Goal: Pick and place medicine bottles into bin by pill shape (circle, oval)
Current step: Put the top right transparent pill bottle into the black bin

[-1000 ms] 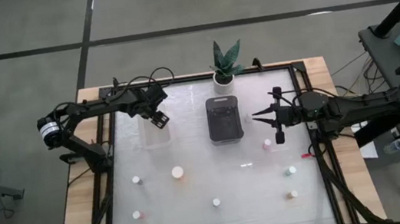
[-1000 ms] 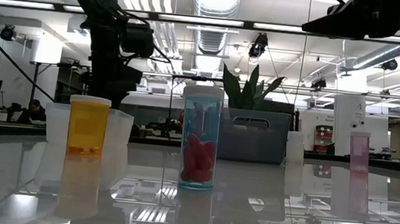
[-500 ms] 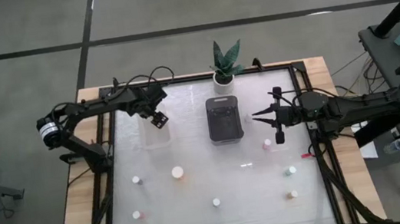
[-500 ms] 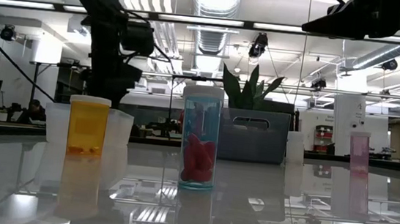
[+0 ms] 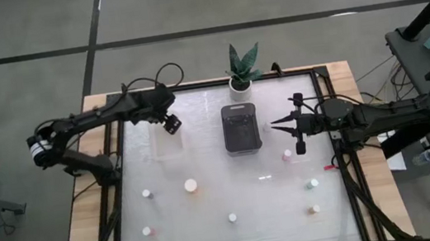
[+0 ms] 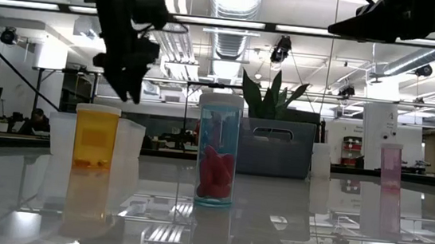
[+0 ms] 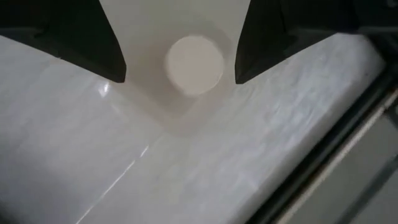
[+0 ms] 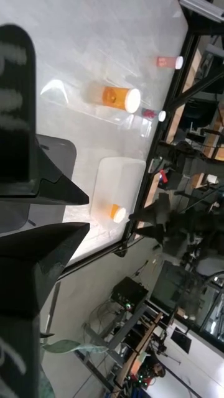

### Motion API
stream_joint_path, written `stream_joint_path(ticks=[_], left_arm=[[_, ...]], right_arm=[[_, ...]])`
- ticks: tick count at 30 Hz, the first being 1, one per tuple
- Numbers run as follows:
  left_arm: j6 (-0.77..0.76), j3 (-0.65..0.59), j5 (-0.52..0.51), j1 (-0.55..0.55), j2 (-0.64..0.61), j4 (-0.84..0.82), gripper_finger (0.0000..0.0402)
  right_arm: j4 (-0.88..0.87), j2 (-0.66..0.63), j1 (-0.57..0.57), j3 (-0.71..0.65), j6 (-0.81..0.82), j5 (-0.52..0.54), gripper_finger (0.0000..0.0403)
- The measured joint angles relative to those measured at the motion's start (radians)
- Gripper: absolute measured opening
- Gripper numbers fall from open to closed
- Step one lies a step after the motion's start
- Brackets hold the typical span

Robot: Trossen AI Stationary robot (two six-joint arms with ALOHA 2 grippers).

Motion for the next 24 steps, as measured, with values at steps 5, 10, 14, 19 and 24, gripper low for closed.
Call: stream_joint_path(ticks=[5,10,14,19,24], left_arm=[[0.028,-0.004,0.0,-0.095,-0.062,0.087,0.0286],[0.137,-0.012,0.001,-0.215,-0.112,0.249,0.0286],[0.28,-0.066,0.0,-0.32,-0.145,0.476,0.0286],[0.436,-0.178,0.003,-0.407,-0.166,0.753,0.0286],[0.529,-0.278,0.0,-0.421,-0.183,0.951,0.0286]], right_arm=[[0.0,0.0,0.0,0.0,0.023,0.001,0.0047],[0.0,0.001,0.0,0.0,0.082,0.001,0.0047],[-0.001,0.01,0.0,0.0,0.148,0.001,0.0047],[-0.008,0.044,0.0,-0.007,0.266,0.0,0.0047],[-0.008,0.095,0.0,-0.01,0.392,0.0,0.0047]])
